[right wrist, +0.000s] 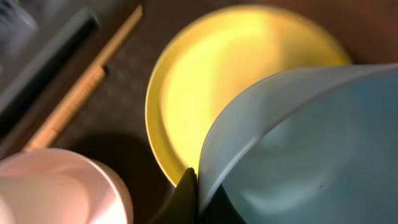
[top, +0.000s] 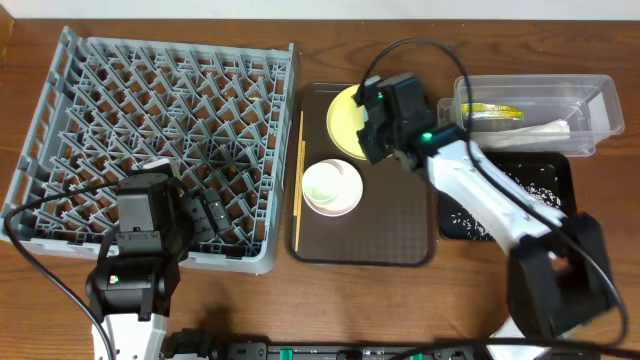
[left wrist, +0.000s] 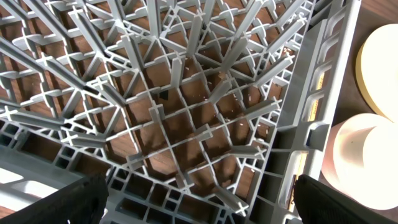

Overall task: Sort waste into correct bins and load items into the dishwasher
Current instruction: 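Carry the emptied blue bowl back and set it on the yellow plate, then move the right gripper to the pink bowl and grasp the paper cup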

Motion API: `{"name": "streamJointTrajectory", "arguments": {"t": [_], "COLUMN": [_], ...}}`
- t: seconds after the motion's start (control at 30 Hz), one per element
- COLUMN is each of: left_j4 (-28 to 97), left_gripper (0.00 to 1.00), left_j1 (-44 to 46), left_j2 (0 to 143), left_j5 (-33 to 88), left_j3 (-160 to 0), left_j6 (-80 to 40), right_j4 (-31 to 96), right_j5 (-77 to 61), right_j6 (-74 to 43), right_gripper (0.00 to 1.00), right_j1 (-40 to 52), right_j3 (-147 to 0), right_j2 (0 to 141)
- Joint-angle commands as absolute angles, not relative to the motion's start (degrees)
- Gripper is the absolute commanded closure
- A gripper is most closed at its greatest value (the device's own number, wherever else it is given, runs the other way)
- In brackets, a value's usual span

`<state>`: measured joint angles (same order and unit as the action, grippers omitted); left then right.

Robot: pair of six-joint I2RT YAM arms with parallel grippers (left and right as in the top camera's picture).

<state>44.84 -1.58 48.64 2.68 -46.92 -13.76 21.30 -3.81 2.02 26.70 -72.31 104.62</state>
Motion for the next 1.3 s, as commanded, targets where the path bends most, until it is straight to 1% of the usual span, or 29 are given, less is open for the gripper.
{"name": "streamJointTrajectory", "arguments": {"t": [0.0,0.17,0.33,0.37,0.4,0.47,0.53,0.57,0.63,0.77,0.87,0.97,1.0,1.1,1.27], "left_j4": [44.97,44.97,44.97,44.97,44.97,44.97,44.97,44.97,44.97,44.97,44.97,44.97,44.97,44.97,44.97], "left_gripper": [0.02,0.02,0.02,0.02,0.02,0.02,0.02,0.02,0.02,0.02,0.02,0.02,0.02,0.02,0.02], "left_j1": [-1.34,-1.34,-1.34,-1.34,-1.34,-1.34,-1.34,-1.34,-1.34,-1.37,-1.34,-1.37,-1.34,-1.34,-1.34], "left_j2": [48.60,48.60,48.60,48.60,48.60,48.60,48.60,48.60,48.60,48.60,48.60,48.60,48.60,48.60,48.60], "left_j5": [2.83,2.83,2.83,2.83,2.83,2.83,2.83,2.83,2.83,2.83,2.83,2.83,2.83,2.83,2.83], "left_j3": [-47.97,-47.97,-47.97,-47.97,-47.97,-47.97,-47.97,-47.97,-47.97,-47.97,-47.97,-47.97,-47.97,-47.97,-47.97], "left_j6": [-14.26,-14.26,-14.26,-14.26,-14.26,-14.26,-14.26,-14.26,-14.26,-14.26,-14.26,-14.26,-14.26,-14.26,-14.26], "right_j4": [20.73,20.51,20.56,20.58,21.23,22.76,24.71,26.61,28.18,29.45,31.66,35.35,36.40,38.96,41.25], "right_j5": [-3.27,-3.27,-3.27,-3.29,-3.53,-3.79,-4.40,-4.54,-4.67,-10.37,-13.10,-12.86,-12.21,-7.81,-6.04], "right_j6": [3.07,3.05,2.83,2.83,2.83,2.81,2.63,1.85,0.62,0.23,-0.27,-1.91,-2.61,-7.62,-11.44], "right_gripper": [0.99,0.98,0.87,0.85,0.72,0.65,0.61,0.56,0.53,0.53,0.55,0.60,0.63,0.69,0.73], "right_j1": [28.56,29.67,30.26,30.33,30.44,30.44,30.44,30.44,30.46,31.16,32.75,34.81,35.40,37.01,37.95], "right_j3": [-72.97,-72.97,-72.97,-72.99,-73.30,-74.15,-75.66,-77.69,-79.90,-81.65,-81.65,-81.49,-81.38,-80.93,-80.84], "right_j2": [108.60,110.45,110.48,110.48,110.00,108.88,106.94,104.33,101.41,96.51,95.39,96.31,96.84,99.20,104.03]}}
